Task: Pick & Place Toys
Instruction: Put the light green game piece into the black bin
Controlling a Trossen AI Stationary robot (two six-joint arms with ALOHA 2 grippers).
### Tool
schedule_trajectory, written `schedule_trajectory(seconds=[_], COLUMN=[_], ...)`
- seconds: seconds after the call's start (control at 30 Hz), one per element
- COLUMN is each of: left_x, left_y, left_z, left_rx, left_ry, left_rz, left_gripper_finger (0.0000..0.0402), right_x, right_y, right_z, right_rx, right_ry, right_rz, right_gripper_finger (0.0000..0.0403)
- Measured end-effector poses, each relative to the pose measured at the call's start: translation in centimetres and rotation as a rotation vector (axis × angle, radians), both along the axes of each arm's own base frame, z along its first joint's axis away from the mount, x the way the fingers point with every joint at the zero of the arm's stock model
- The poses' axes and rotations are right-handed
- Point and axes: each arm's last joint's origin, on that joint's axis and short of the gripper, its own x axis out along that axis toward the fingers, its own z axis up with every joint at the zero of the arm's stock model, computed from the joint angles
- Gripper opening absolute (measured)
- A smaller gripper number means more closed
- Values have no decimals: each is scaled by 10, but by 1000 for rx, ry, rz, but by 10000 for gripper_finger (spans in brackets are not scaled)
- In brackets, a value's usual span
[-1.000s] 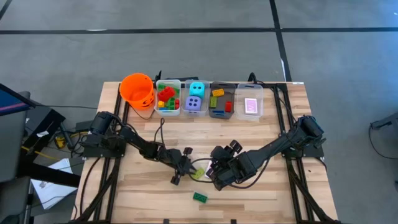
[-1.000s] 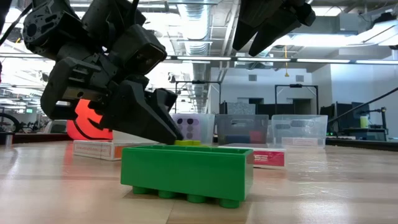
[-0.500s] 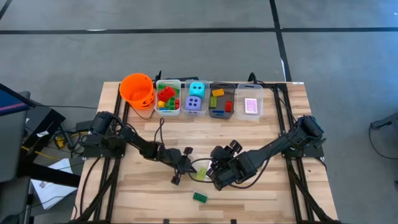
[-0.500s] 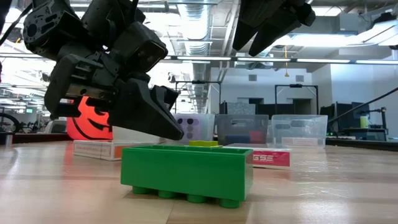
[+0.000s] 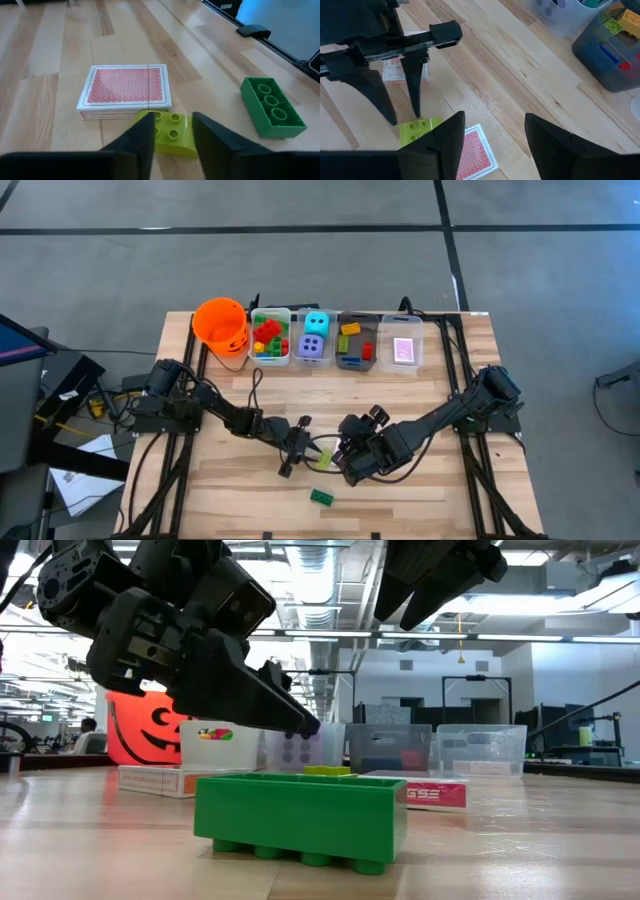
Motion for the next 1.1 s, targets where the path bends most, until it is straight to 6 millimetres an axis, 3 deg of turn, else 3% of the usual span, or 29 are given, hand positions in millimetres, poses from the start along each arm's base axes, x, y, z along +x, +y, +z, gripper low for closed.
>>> schedule_trajectory(seconds=[0.23,0.4,0.67,1.1], left_x=[0,3,11,13], left_y=[-2,-3,-5,-5], left_z=[1,5,13,4], left_rx=[-16,-21,-3,16], left_ry=[-7,-37,-76,-97], left_rz=[-19,-21,-32,-33], left_gripper_finger=[225,265,270,271], right_x=[0,0,0,-1], right_y=[0,0,0,0], right_z=[0,0,0,0], right_rx=[-4,-4,-5,-7], right_ry=[5,6,7,9], right_rz=[4,4,6,6], right_gripper_finger=[200,200,200,200])
